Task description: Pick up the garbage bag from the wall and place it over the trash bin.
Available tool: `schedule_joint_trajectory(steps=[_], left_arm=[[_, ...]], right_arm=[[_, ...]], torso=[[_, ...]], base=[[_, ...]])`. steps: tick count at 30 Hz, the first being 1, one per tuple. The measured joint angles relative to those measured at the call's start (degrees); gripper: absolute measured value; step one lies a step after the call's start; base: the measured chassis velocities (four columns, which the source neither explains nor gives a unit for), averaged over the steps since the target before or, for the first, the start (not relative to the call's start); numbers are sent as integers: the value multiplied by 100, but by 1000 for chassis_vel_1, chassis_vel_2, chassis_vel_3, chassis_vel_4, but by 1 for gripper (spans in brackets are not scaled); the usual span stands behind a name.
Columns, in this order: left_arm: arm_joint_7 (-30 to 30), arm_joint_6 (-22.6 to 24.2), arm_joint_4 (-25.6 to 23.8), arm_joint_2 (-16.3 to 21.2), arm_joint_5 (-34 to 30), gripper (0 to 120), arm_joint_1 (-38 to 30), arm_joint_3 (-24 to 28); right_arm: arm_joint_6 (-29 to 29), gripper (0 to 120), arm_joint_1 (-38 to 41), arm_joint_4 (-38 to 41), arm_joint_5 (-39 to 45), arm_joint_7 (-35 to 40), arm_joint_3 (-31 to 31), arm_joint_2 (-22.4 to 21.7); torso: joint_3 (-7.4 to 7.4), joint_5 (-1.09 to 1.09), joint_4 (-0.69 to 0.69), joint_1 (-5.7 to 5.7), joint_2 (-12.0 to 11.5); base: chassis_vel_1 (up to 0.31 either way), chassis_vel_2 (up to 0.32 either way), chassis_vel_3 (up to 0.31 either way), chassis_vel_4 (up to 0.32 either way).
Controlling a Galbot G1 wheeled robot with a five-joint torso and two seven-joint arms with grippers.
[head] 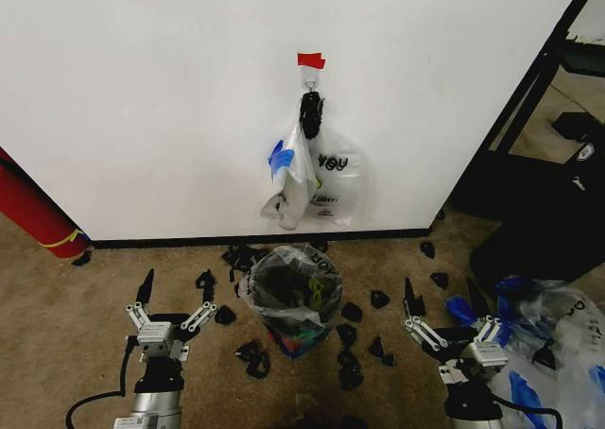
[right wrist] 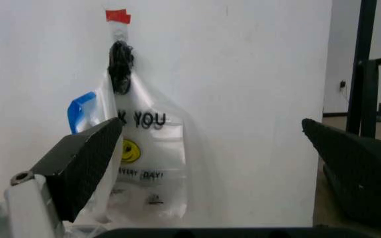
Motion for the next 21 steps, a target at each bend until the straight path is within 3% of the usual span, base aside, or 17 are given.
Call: schedule_joint_trajectory(steps=[21], left_arm=[[-5,30,-7,5,-28,100,-7,9]], right_arm=[[-32,100,24,-28,38,-6,-5,-8]], torso=[[0,0,0,0,-1]], base=[[0,0,0,0]])
